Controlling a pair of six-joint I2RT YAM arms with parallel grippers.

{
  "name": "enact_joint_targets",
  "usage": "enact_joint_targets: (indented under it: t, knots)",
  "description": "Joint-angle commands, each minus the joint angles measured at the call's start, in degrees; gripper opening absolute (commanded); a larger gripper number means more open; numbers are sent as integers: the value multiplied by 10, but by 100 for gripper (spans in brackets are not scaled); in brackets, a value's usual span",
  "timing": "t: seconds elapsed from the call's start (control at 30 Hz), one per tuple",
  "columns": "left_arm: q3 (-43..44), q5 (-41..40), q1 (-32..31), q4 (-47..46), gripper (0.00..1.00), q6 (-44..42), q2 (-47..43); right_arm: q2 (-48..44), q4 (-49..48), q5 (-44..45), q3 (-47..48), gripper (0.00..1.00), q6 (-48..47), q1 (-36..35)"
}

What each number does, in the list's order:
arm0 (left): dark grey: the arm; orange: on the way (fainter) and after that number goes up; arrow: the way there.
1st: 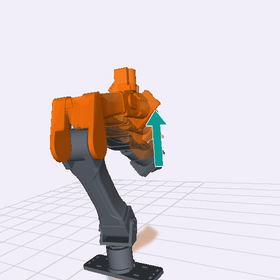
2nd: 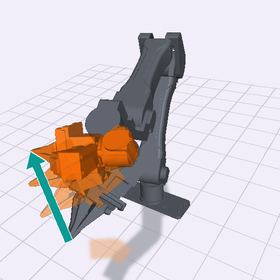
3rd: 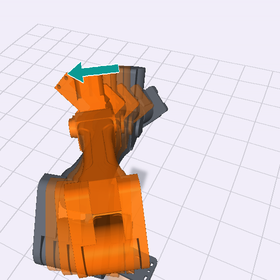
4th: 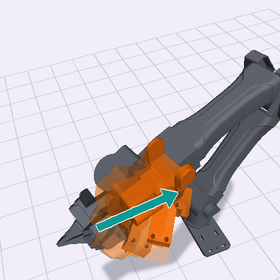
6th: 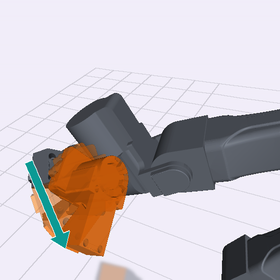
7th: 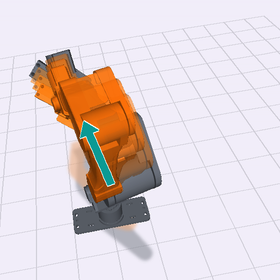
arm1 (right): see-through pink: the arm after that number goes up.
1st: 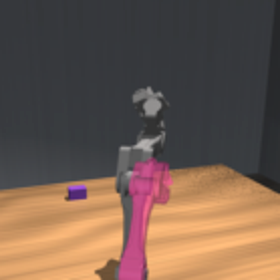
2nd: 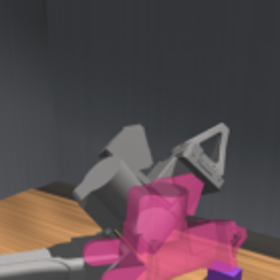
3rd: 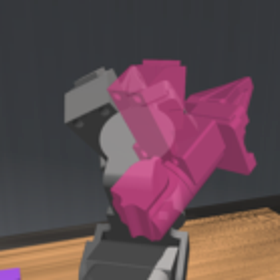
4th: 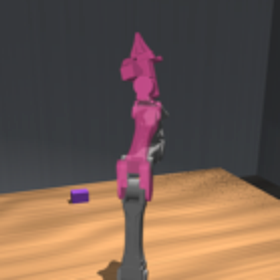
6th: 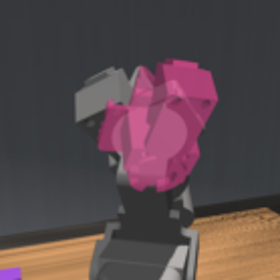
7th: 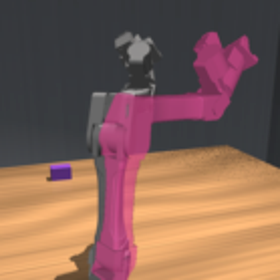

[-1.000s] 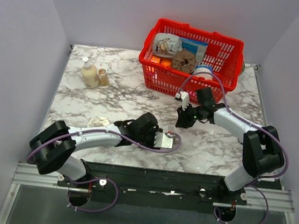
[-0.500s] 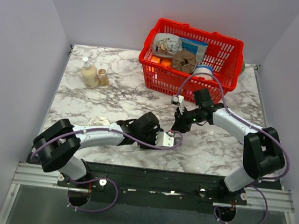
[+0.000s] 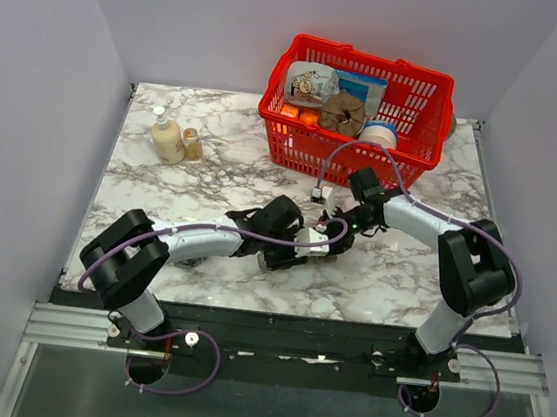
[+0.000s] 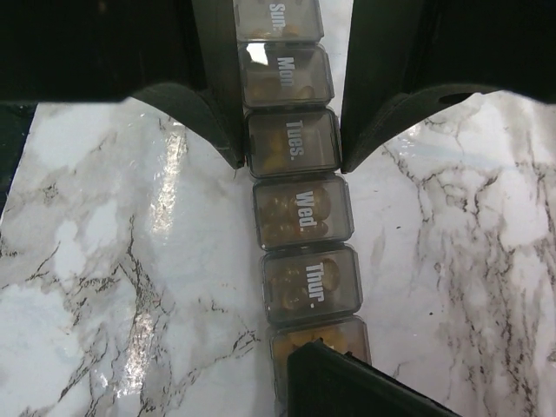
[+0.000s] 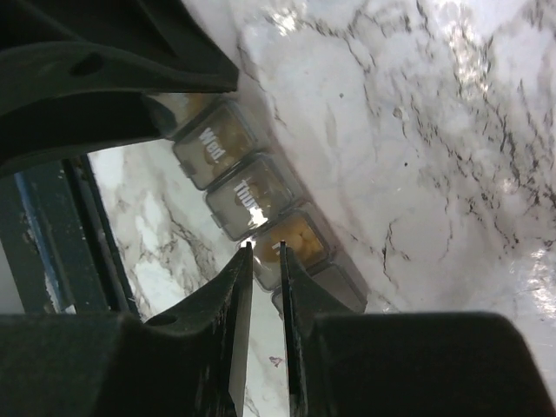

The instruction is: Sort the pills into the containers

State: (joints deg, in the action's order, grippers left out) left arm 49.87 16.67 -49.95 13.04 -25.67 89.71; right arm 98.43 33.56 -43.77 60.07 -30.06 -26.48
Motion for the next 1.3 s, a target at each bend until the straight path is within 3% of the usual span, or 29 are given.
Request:
enact_joint_targets:
  t: [0.0,0.13,0.5,0.8,1.0,1.27]
  knots:
    - [20,28,0,4,0,33,18,27,0,99,14,27,38,-17]
    - [34,21,0,16,0,48,37,33,2,129,22,27,42,-21]
    - [56,-8,-5,54,0,65,68,-68,5,40,20,26,18,-22]
    - [53,-27,-8,51,0,73,69,20,80,24,42,9,5,-21]
    - [46,-63,-16,36,0,85,66,80,100,86,30,8,19,-21]
    - [30,-108,-34,7,0,107,51,79,94,74,41,7,35,-20]
